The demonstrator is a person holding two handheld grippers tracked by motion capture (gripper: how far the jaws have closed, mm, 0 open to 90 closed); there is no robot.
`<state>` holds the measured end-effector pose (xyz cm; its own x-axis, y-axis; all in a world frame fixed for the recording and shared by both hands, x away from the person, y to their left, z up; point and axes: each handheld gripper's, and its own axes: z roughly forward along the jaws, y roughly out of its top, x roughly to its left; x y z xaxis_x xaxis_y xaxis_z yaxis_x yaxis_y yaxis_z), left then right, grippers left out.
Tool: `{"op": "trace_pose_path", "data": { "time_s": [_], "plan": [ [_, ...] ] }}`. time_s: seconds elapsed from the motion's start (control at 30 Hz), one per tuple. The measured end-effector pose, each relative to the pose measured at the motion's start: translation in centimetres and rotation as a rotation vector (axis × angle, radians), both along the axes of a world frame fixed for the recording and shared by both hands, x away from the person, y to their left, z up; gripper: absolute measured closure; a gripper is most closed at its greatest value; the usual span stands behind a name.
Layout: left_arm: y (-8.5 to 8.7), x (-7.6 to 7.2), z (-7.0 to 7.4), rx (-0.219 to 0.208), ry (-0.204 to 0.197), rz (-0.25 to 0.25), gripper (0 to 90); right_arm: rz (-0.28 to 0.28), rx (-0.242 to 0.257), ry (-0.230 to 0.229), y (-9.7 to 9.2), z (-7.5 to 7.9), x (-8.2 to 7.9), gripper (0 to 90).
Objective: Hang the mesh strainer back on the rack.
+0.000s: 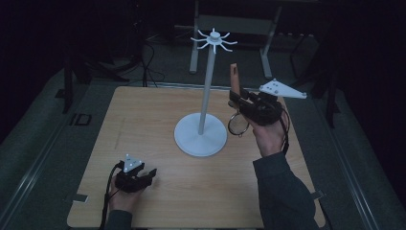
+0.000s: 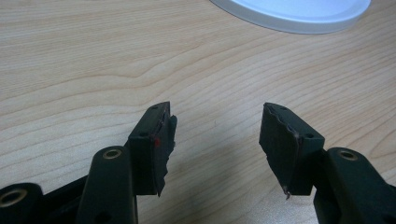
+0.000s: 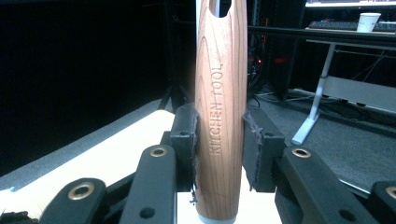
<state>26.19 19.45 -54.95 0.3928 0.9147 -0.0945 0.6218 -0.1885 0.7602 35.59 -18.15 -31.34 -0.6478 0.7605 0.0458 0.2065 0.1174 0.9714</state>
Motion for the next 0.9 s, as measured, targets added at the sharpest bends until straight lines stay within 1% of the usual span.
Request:
{"op": "trace_pose_path", "data": {
  "time_s": [0.2, 0.4, 0.9],
  "plan": [
    [0.0, 0.0, 0.0, -0.001, 0.0, 0.0, 44.1, 0.002, 0.011, -0.008, -0.1, 0.6, 0.2, 68.1],
    [0.0, 0.0, 0.0, -0.002, 0.0, 0.0, 44.1, 0.001, 0.018, -0.006, -0.2, 0.8, 0.3, 68.1],
    [0.0, 0.0, 0.0, -0.001, 0.0, -0.001, 44.1, -0.005, 0.041, -0.027, -0.4, 1.8, 0.6, 68.1]
  ]
}}
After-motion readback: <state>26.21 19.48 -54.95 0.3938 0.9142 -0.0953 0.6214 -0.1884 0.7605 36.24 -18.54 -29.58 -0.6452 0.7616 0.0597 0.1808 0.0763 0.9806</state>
